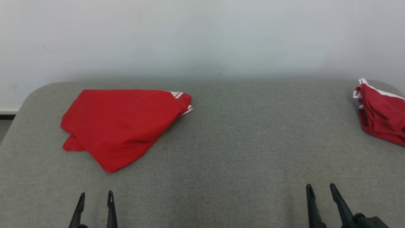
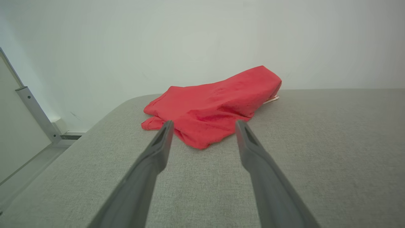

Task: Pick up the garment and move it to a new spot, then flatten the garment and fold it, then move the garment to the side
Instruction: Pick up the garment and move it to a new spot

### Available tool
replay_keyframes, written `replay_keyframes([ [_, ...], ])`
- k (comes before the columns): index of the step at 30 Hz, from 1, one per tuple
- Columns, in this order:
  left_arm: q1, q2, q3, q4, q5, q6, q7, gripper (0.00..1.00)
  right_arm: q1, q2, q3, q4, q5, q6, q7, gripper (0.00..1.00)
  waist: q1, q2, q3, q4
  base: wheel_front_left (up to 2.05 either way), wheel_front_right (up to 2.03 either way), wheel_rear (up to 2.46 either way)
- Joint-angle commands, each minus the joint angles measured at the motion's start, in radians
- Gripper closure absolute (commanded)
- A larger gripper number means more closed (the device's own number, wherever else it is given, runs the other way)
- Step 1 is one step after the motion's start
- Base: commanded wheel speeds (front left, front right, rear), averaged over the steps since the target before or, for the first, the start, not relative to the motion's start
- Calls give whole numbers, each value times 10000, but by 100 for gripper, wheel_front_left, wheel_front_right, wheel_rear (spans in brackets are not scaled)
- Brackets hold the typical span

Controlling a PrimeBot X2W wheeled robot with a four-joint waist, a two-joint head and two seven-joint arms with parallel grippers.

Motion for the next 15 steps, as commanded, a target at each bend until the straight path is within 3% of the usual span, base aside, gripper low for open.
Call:
replay_keyframes([
  [1, -80, -3, 17, -7, 46, -46, -28, 0, 82, 61, 32, 1, -11, -25, -42, 0, 0, 0, 97, 467, 0, 0, 0],
  [15, -189, -13, 171, 173, -47, -16, -28, 0, 42, 26, 135, 58, -39, -25, -42, 0, 0, 0, 234, 2924, 0, 0, 0],
])
